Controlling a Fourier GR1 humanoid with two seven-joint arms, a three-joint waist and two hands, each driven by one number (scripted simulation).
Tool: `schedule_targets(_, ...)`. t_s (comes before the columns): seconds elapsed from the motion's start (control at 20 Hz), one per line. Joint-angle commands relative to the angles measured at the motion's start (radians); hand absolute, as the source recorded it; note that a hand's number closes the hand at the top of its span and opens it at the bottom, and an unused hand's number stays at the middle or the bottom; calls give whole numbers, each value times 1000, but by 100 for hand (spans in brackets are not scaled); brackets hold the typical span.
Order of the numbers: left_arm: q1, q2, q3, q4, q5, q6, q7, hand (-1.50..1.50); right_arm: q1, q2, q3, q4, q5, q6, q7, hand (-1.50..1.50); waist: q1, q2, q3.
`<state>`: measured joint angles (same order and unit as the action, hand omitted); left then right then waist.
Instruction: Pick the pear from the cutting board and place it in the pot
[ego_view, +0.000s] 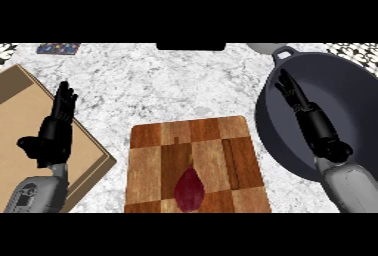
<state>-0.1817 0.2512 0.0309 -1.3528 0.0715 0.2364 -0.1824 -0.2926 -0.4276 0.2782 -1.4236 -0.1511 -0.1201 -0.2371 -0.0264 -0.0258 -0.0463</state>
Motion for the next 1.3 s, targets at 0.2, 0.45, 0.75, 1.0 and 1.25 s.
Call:
schedule_targets(0.2, -51, 9, 5, -73, 48, -27, 121, 0, 5, 182, -101, 101, -226, 42, -66, 150, 58, 35, 52)
schedule_targets(0.45, -68, 9, -3, -98, 90, -58, 217, 0, 113, 191, -37, 164, -61, -83, -143, -150, 58, 39, 54)
schedule_targets(0.75, -77, 25, 6, -150, 94, -36, 298, 0, 165, 174, -64, 82, -127, 26, -316, -150, 46, 30, 51)
schedule_targets(1.0, -89, 36, -7, -179, 87, -37, 358, 0, 116, 42, -17, 42, -97, 158, -219, -150, 44, 28, 47)
schedule_targets(1.25, -105, 69, 23, -210, 108, -43, 418, 0, 17, -47, 114, -40, -16, 236, 13, -150, 53, 27, 45)
